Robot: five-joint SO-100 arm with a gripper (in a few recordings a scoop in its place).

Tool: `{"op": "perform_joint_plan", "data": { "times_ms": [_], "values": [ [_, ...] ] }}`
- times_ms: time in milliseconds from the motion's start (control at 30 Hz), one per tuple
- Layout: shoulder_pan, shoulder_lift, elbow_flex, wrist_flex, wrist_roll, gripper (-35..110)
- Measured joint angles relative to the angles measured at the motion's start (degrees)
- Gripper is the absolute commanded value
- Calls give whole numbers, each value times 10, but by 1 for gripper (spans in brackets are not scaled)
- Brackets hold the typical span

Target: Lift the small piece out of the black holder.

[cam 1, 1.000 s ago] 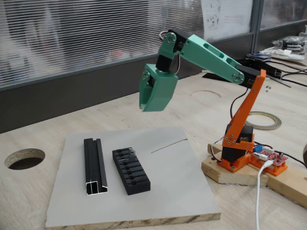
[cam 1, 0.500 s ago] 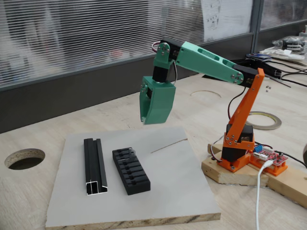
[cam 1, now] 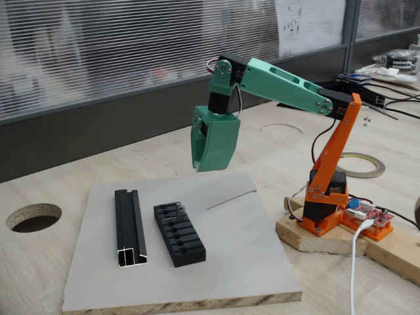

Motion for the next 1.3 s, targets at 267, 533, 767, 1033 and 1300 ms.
{"op": "perform_joint_plan", "data": {
  "times_ms": [267, 533, 767, 1033, 1300],
  "values": [
    [1, 0, 0, -5, 0, 21],
    [1, 0, 0, -5, 0, 33],
    [1, -33, 0, -5, 0, 32],
    [-23, -112, 0, -6, 110, 32],
    [-47, -129, 3, -48, 140, 32]
  ]
}}
